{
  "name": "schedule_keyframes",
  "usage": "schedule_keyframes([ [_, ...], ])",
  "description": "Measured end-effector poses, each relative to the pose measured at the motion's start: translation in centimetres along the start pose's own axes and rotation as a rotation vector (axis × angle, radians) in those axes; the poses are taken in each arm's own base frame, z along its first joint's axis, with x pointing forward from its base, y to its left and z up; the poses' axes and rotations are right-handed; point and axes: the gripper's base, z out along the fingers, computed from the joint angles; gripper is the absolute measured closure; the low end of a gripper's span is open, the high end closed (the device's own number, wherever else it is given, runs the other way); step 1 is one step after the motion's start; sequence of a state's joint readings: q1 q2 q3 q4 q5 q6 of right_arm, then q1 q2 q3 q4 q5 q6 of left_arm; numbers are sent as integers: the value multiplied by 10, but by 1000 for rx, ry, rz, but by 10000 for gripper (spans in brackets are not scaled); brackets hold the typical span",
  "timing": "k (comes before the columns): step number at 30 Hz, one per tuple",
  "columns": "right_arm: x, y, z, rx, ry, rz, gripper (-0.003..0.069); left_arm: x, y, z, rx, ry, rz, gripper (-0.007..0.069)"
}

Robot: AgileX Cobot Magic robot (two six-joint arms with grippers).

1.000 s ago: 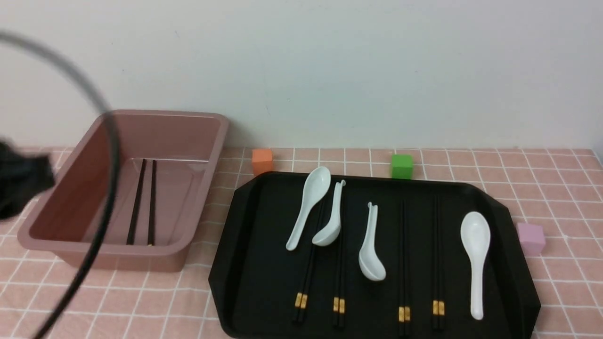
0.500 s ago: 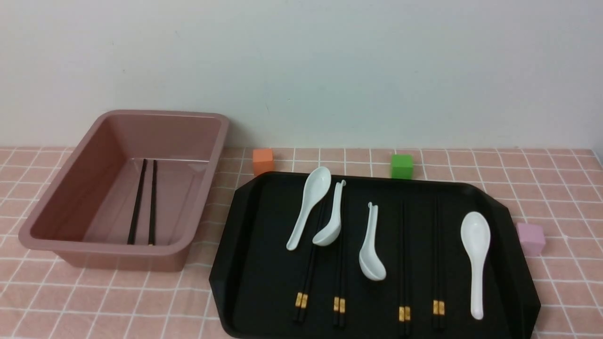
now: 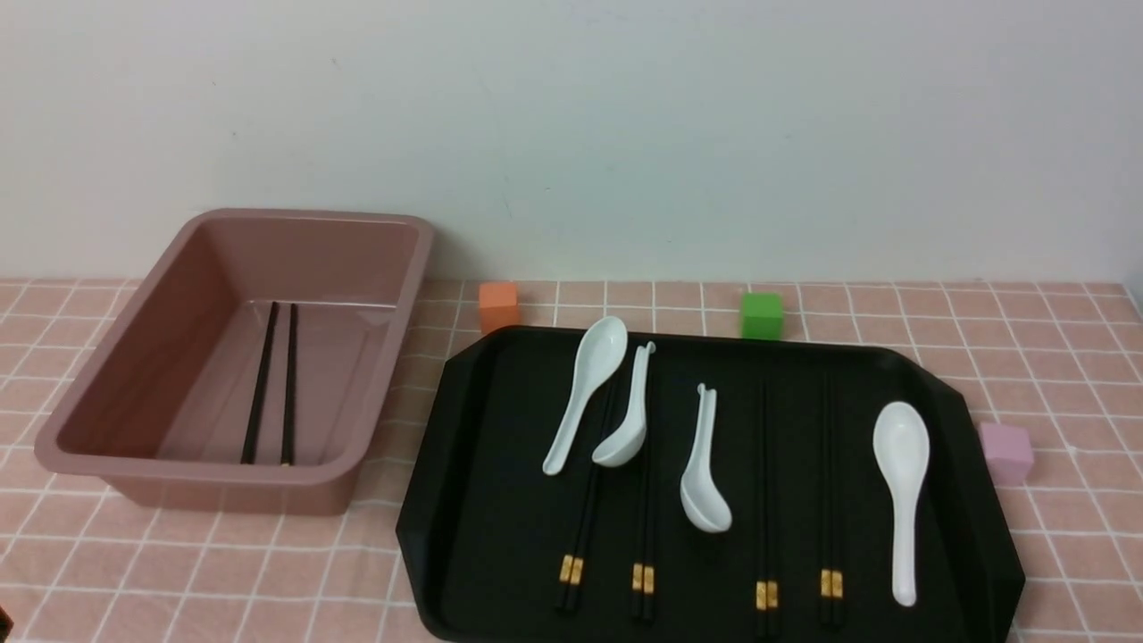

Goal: On pink tablecloth take chopsticks from black tray and put them in box.

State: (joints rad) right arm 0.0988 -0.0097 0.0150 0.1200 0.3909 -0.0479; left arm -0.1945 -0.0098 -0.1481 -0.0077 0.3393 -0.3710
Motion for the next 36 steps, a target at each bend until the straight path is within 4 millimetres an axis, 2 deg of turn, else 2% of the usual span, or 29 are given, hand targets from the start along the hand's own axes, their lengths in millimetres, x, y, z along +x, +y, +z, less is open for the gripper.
schedule_keyframes([
  [4,0,0,0,0,0,0,419,12,6,4,-44,21,47,638],
  [6,0,0,0,0,0,0,419,30,15,9,-98,63,39,638],
  [10,0,0,0,0,1,0,419,55,24,13,-143,169,5,638],
  [36,0,0,0,0,1,0,419,58,24,13,-141,189,-25,636],
])
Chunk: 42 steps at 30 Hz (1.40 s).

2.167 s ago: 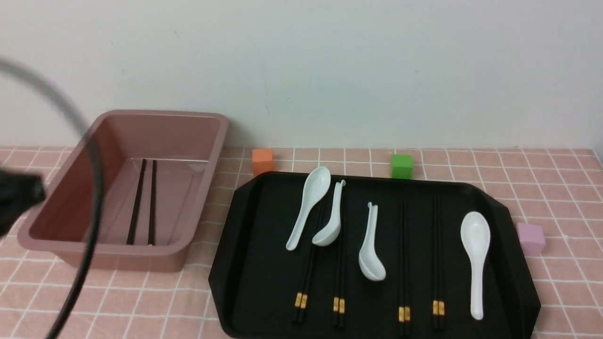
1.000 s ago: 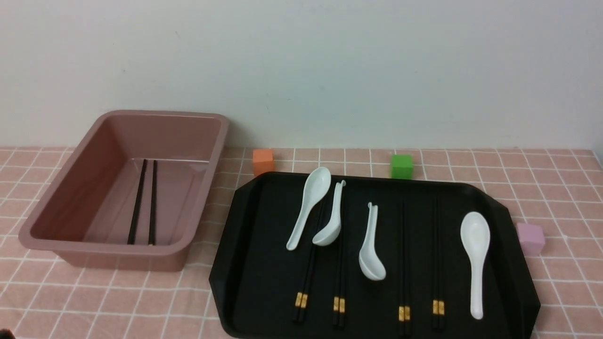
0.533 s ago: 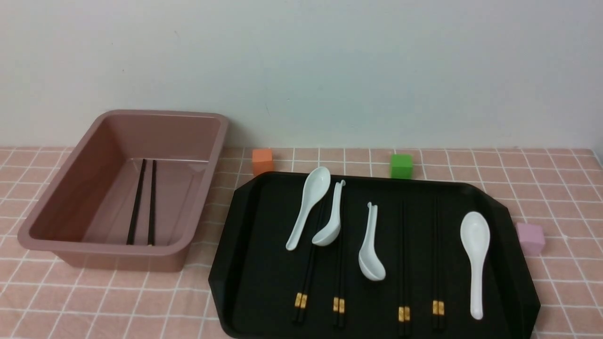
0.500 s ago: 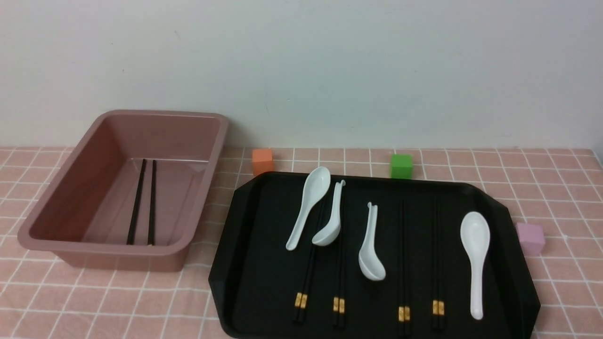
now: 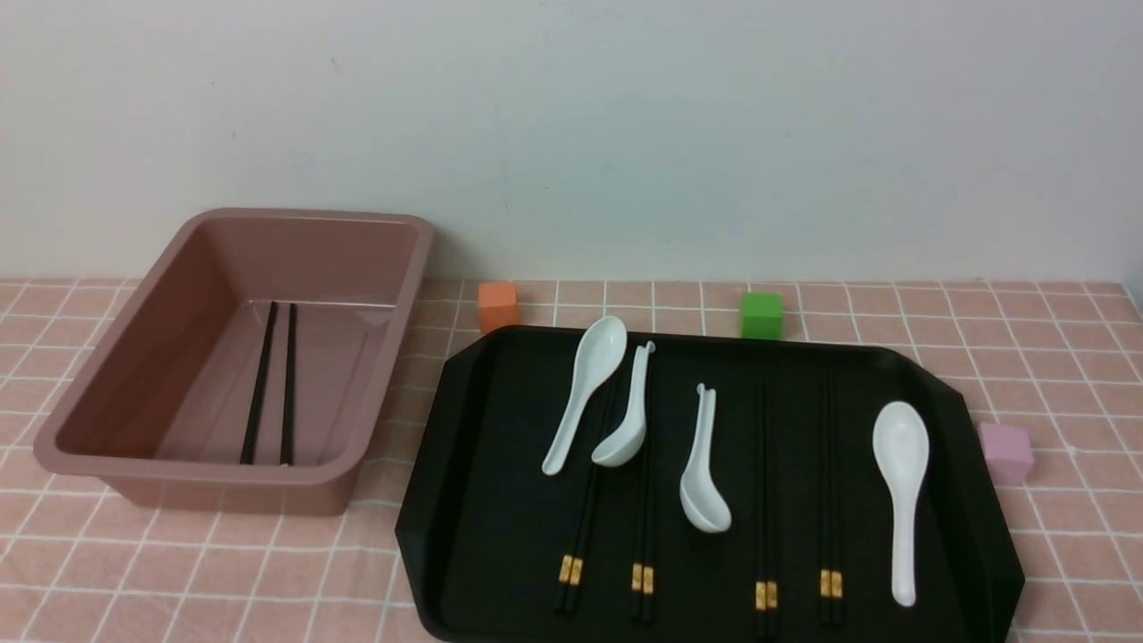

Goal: On pink tablecloth take chopsticks from black tray and put them in box.

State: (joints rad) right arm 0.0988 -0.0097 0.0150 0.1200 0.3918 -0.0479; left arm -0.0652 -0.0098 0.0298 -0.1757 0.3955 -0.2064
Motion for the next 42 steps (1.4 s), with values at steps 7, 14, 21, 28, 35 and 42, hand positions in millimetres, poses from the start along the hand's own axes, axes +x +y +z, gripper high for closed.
schedule_keyframes([
  [7,0,0,0,0,0,0,419,0,0,0,0,0,0,635],
  [14,0,0,0,0,0,0,419,0,0,0,0,0,0,630],
  [21,0,0,0,0,0,0,419,0,0,0,0,0,-1,627],
  [28,0,0,0,0,0,0,419,0,0,0,0,0,-1,625],
  [35,0,0,0,0,0,0,419,0,0,0,0,0,-1,625],
  [42,0,0,0,0,0,0,419,0,0,0,0,0,-1,625],
])
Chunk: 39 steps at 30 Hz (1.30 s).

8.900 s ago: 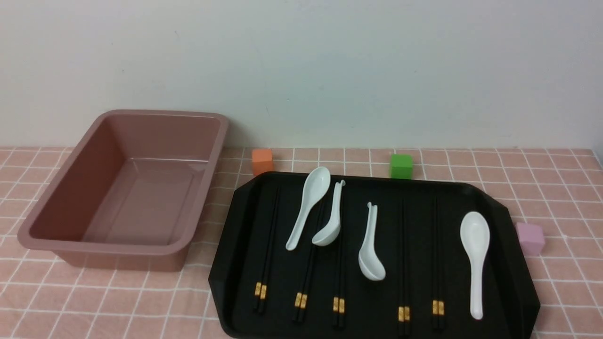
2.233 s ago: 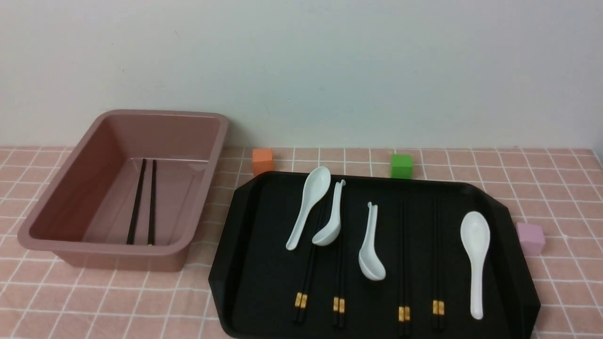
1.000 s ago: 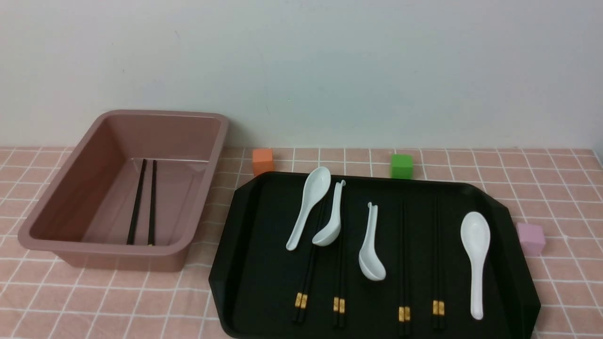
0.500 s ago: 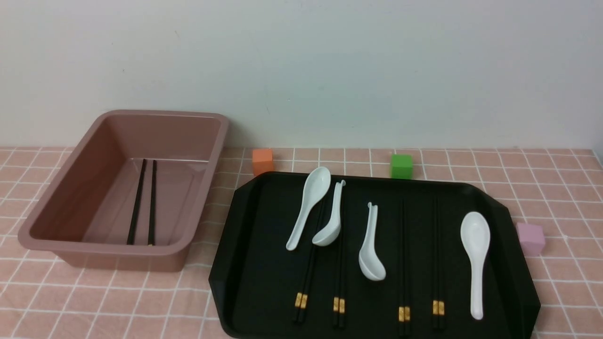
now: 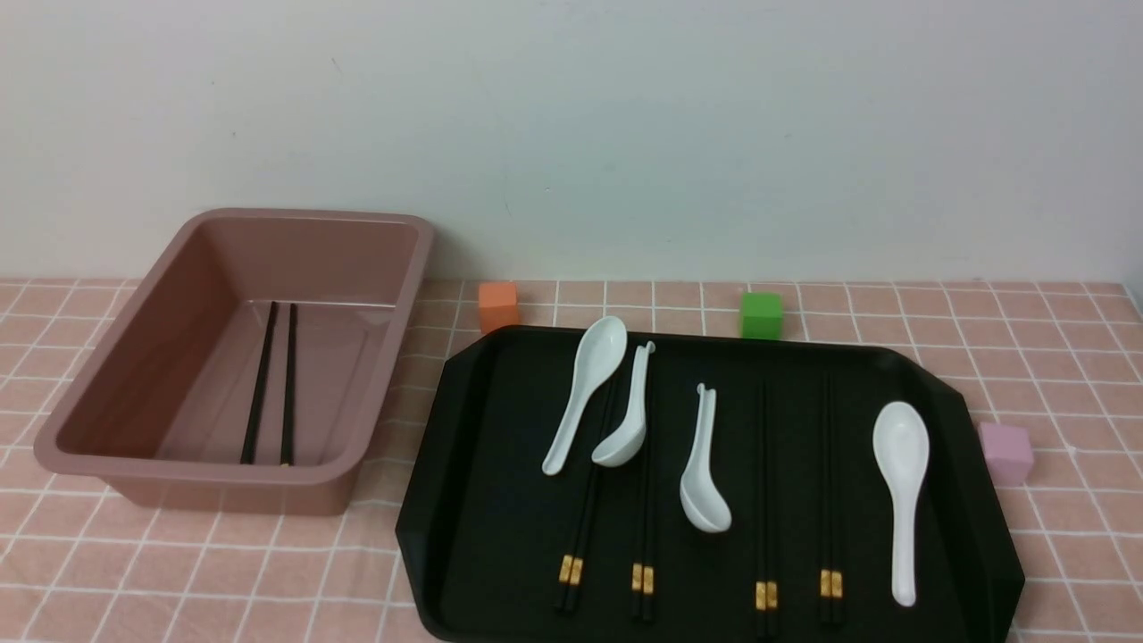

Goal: On pink tablecloth take chopsticks from black tray and put them in box.

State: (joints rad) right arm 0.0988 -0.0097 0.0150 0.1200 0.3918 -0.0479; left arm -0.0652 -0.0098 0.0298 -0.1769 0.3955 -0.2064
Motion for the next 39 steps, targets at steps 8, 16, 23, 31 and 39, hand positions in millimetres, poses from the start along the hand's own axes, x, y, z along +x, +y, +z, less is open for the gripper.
schedule_keyframes([
  [8,0,0,0,0,0,0,419,0,0,0,0,0,0,624],
  [16,0,0,0,0,0,0,419,0,0,0,0,0,0,624],
  [23,0,0,0,0,0,0,419,0,0,0,0,0,-1,622],
  [31,0,0,0,0,0,0,419,0,0,0,1,0,-2,620],
  [39,0,0,0,0,0,-1,419,0,0,0,1,0,-3,610],
])
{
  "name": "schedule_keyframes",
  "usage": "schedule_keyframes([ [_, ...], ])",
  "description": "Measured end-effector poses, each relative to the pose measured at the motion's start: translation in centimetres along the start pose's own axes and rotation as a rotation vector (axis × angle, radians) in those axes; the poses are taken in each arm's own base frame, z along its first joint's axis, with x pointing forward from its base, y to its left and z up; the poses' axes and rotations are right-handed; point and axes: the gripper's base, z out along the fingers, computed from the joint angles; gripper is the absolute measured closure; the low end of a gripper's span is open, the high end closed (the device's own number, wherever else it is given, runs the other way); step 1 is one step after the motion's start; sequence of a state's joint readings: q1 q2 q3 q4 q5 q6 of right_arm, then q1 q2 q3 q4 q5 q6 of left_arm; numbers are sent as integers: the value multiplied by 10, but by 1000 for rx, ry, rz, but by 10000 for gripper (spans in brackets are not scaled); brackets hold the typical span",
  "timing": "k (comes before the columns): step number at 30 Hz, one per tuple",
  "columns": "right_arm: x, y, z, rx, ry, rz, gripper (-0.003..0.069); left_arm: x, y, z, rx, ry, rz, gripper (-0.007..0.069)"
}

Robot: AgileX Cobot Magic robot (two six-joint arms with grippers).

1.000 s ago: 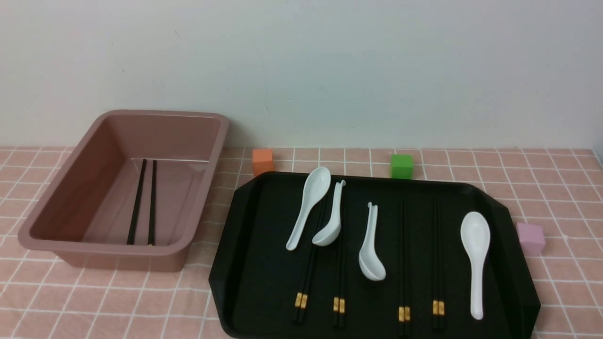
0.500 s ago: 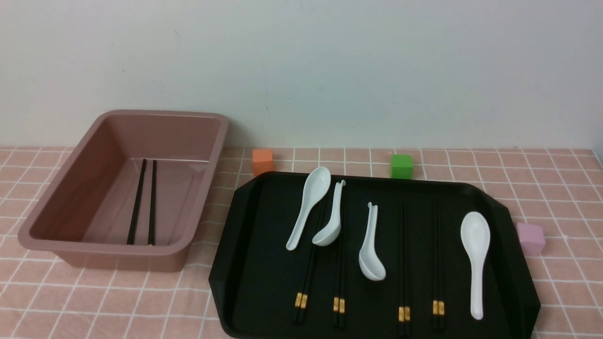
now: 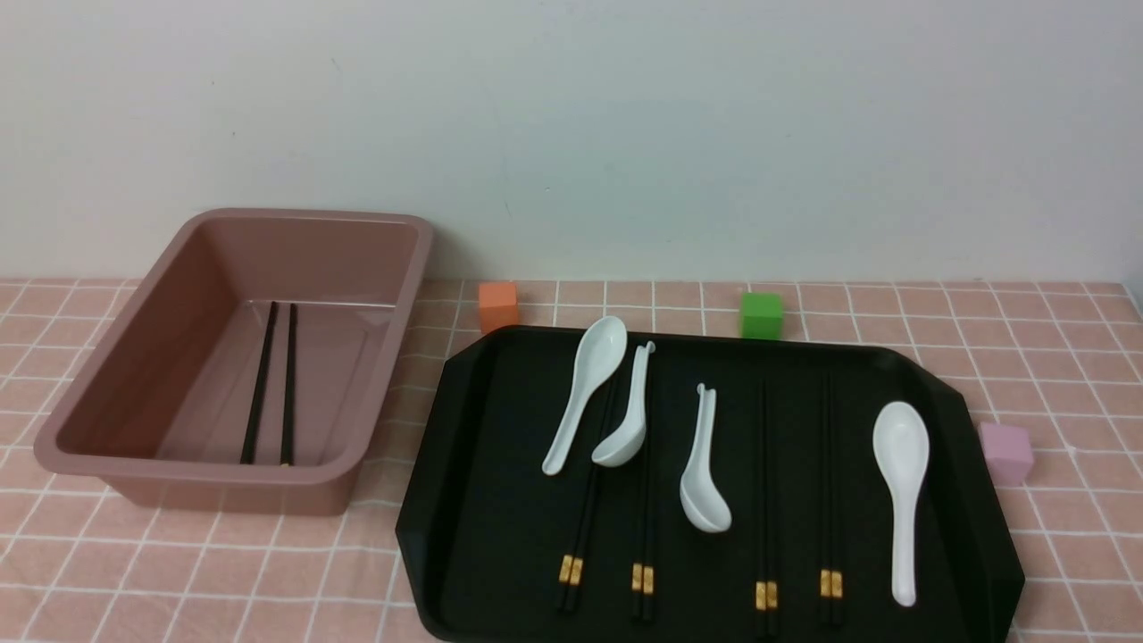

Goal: On pink tablecloth take chopsticks from black tray and put them in box.

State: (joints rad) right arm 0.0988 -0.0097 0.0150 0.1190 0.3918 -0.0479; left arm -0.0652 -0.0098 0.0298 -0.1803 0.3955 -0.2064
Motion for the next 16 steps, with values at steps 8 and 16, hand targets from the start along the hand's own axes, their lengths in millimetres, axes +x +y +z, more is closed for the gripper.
schedule_keyframes([
  [8,0,0,0,0,0,0,419,0,0,0,1,0,-1,603],
  [16,0,0,0,0,0,0,419,0,0,0,1,0,-2,595],
])
